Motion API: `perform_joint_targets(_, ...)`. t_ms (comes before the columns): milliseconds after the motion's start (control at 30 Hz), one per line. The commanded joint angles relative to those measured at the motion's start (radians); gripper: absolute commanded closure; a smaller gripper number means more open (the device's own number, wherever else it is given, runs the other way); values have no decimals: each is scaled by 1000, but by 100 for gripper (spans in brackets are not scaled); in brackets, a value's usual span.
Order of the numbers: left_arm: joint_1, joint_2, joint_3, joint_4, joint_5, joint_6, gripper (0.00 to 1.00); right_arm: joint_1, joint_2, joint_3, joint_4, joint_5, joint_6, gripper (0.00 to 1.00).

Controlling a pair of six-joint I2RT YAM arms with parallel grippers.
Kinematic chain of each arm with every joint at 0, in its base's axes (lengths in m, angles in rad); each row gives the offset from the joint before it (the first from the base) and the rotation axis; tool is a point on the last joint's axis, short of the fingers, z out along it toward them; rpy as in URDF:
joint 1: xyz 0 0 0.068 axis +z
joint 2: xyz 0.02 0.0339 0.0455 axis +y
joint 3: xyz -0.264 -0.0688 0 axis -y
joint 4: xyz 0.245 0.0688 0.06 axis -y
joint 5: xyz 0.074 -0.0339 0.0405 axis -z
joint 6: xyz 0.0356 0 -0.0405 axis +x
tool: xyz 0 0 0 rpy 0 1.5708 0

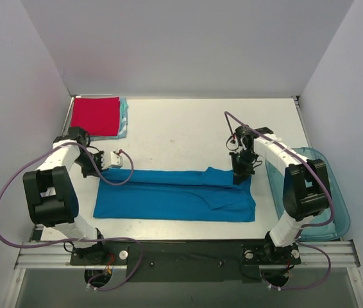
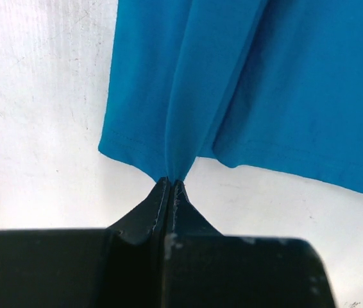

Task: Fold and stack the t-shirts
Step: Fold the other side of the tshirt into a rectangle

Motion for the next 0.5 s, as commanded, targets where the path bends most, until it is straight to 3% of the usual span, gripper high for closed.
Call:
perform_joint_targets(0, 10, -1, 3, -12, -28, 62, 100, 5, -26, -17, -83, 14, 6, 100)
perform_joint_targets(67, 9, -3, -18, -19, -33, 74, 100, 9, -12, -35, -75, 8, 11, 100)
perform_joint_targets(100, 7, -3, -23, -28, -28, 83, 98, 10, 1, -44, -66, -3, 18, 93)
perform_joint_targets(133, 7, -3, -24, -56, -22, 86, 91, 16, 8, -46, -63, -6, 20, 84)
perform_joint_targets(167, 9, -1, -15, -79, -11, 89, 68, 19, 18, -41, -64, -6, 23, 73)
perform_joint_targets(233, 9, -3, 15, -159, 8, 106, 50, 22, 15, -31, -75, 17, 27, 61)
perform_joint_targets(300, 9, -9, 66, -235, 24, 117, 40, 18, -11, 0, -96, 54, 26, 57)
perform_joint_targets(367, 10, -14, 126, -356, 54, 131, 35, 25, -40, 52, -121, 78, 18, 54)
perform_joint_targets(467, 9, -11, 218, -418, 172, 116, 34, 80, -78, 133, -115, 115, -8, 52)
